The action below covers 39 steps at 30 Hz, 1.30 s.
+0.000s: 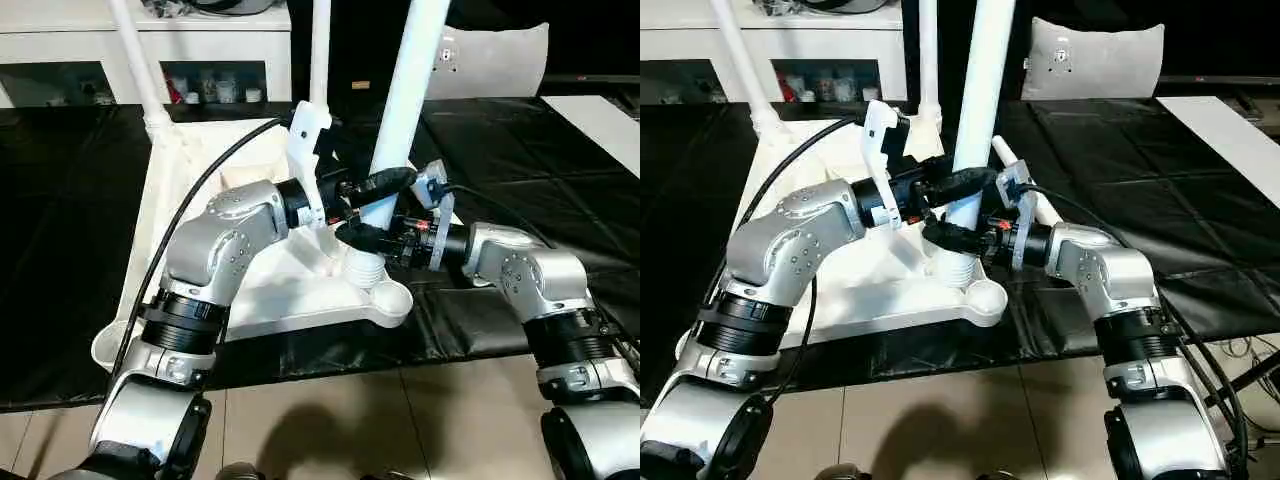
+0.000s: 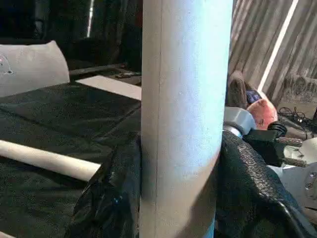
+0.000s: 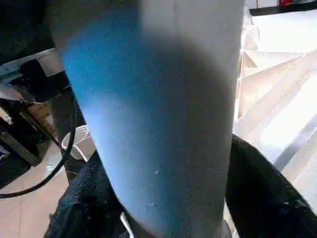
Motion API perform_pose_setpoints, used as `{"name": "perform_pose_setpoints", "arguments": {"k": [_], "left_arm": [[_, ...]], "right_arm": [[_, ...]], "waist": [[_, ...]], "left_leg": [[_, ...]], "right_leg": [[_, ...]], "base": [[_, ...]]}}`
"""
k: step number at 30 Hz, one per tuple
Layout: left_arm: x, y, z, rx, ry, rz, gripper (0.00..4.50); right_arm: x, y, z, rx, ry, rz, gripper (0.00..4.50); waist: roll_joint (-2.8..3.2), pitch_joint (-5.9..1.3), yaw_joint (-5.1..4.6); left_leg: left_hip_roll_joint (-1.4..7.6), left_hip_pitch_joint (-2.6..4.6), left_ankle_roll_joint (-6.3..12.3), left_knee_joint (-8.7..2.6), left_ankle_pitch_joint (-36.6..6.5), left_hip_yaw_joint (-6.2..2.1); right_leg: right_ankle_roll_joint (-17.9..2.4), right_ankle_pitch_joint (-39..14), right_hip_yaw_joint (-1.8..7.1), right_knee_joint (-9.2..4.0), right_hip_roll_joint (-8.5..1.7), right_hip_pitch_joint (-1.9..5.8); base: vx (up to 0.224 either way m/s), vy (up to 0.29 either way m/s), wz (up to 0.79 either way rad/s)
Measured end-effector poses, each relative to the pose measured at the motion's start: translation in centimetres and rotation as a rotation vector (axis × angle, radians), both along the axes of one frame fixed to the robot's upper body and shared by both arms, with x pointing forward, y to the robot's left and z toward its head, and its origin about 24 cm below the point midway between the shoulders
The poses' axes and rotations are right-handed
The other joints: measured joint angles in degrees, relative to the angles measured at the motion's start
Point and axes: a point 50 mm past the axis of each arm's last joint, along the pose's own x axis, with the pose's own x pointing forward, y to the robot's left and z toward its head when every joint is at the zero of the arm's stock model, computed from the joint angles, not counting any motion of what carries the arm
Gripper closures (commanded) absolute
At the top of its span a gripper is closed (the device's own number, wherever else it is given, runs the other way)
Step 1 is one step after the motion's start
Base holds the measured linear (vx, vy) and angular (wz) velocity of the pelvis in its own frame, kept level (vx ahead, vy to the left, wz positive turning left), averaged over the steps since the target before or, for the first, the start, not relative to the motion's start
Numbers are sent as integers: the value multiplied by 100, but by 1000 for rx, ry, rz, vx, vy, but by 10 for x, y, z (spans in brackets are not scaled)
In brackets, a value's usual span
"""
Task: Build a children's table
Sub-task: Pick table leg
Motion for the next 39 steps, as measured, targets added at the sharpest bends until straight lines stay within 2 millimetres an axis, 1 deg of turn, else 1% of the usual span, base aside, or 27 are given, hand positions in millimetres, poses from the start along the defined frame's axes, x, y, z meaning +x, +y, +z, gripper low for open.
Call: {"name": "perform_pose_setpoints", "arguments": {"k": [1,2,3,4,5,6,7,20,21,24,25,28,31,37,39], "left_arm": [[0,0,0,0,0,3,266],[0,0,0,0,-1,4,266],[0,0,0,0,-1,3,266],[0,0,0,0,-1,3,266],[0,0,0,0,-1,3,266],[0,0,0,0,-1,2,266],[0,0,0,0,-1,2,266],[0,0,0,-1,-4,-6,266],[0,0,0,-1,-4,-6,266],[0,0,0,-1,-4,-6,266],[0,0,0,-1,-4,-6,266],[0,0,0,0,-5,-4,266],[0,-1,0,-3,-3,-5,266],[1,-2,-2,-15,43,24,266],[1,-1,-2,-17,45,26,196]], "right_arm": [[0,1,1,4,-1,6,160],[0,1,1,6,2,6,160],[0,0,0,4,3,4,168],[0,0,0,2,3,3,161],[0,0,0,-2,3,0,137],[0,-1,0,-7,2,1,122],[0,-2,0,-10,1,3,115],[-2,-4,3,-34,-17,14,115],[-2,-4,3,-34,-17,14,143],[-2,-4,3,-34,-17,13,156],[-2,-4,3,-34,-17,13,182],[-2,-3,3,-32,-16,13,193],[-2,-2,2,-26,-8,15,234],[-2,2,1,-14,12,12,254],[-2,3,0,-13,5,9,258]], "waist": [[0,0,-1],[0,0,0],[0,0,1],[0,0,1],[0,0,1],[0,0,1],[0,0,1],[0,0,1],[0,0,1],[0,0,0],[0,0,0],[-2,1,-1],[-4,2,-2],[-4,2,-2],[-4,2,-1]], "left_leg": [[0,0,0,0,0,0],[0,0,0,0,0,0],[0,0,0,0,0,0],[0,0,0,0,0,0],[0,0,0,0,0,0],[0,0,0,0,0,0],[0,0,0,0,0,0],[0,0,0,0,0,0],[0,0,0,0,0,0],[0,0,1,0,1,0],[0,0,0,0,0,0],[0,1,0,0,0,0],[0,0,1,0,1,0],[0,0,1,0,0,0],[0,0,0,0,0,0]], "right_leg": [[0,0,0,0,0,0],[0,0,0,0,0,0],[0,0,0,0,0,0],[0,0,0,0,0,0],[0,0,0,0,0,0],[0,0,0,0,0,0],[0,0,0,0,0,0],[0,0,0,0,0,0],[0,0,0,0,0,0],[0,0,0,0,0,0],[0,0,0,0,0,0],[0,0,0,0,0,0],[0,0,0,0,0,0],[0,0,0,0,0,0],[0,0,0,0,0,0]], "base": [[0,0,0],[0,0,0],[0,0,0],[0,0,0],[0,0,0],[0,0,0],[0,0,0],[0,0,0],[0,0,0],[0,0,0],[0,0,0],[0,0,0],[0,0,0],[0,0,0],[0,0,0]]}}
